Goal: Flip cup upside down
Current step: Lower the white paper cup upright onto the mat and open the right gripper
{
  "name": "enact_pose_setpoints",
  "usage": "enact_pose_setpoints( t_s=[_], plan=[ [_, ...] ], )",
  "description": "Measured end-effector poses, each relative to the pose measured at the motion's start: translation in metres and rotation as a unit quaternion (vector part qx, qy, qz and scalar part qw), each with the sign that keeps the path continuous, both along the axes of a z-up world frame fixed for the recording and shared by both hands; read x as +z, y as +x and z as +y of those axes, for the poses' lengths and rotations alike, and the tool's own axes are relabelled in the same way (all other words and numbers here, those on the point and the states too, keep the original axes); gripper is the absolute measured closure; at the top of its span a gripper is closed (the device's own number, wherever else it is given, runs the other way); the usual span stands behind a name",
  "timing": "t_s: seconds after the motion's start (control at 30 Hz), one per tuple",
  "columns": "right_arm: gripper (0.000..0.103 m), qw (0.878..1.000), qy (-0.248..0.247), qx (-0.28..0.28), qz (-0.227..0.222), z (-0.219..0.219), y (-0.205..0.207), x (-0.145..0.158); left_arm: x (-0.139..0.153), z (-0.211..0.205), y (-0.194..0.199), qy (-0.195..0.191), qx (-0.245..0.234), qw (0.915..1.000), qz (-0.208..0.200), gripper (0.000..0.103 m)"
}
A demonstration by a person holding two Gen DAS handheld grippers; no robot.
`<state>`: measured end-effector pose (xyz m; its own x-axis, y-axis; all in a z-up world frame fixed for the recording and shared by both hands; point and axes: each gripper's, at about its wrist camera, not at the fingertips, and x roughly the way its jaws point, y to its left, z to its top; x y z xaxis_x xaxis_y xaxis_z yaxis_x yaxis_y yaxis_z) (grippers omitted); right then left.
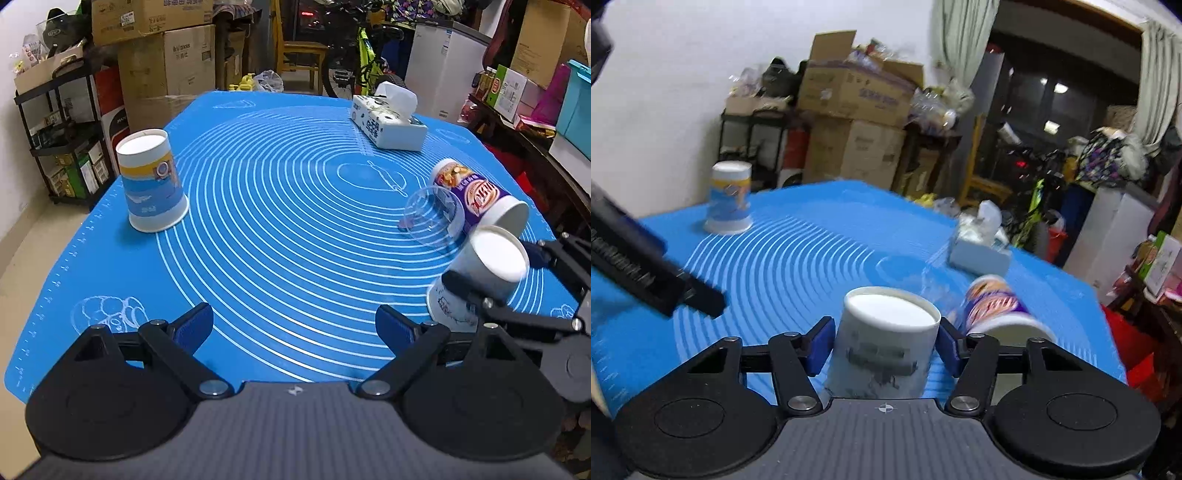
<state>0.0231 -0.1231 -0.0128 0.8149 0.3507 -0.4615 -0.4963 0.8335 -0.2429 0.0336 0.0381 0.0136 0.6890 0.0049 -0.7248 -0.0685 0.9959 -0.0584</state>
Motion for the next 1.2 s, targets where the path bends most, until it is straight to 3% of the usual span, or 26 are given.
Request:
enact_pose_setpoints(
  t_s=[0.17, 0.2, 0.4, 0.7, 1.2],
  plan=[
    [0.042, 1.000, 0.002, -0.004, 0.013, -0.003, -0.007, -0.001, -0.002, -0.003, -0.003, -0.001, -0.004, 1.0000, -0.001, 0.009],
    [0.036, 1.000, 0.008, -0.006, 0.019, -0.004, -0.006, -0.001, -0.002, -0.004, -0.004, -0.002, -0.005, 1.0000, -0.002, 0.009],
    [0.023, 0.998, 0.043, -0.020, 0.034, -0.018, -0.011, 0.010, 0.002, -0.011, -0.012, -0.005, -0.014, 0.9998, -0.017, 0.009],
    [0.023, 0.990, 0.079, -0.074, 0.090, -0.064, -0.034, 0.016, 0.008, -0.040, -0.039, -0.006, -0.037, 0.9984, -0.043, 0.009],
    [0.023, 0.988, 0.065, -0.096, 0.106, -0.094, -0.073, 0.017, 0.000, -0.075, -0.069, 0.019, -0.083, 0.9956, -0.039, 0.009]
  ],
)
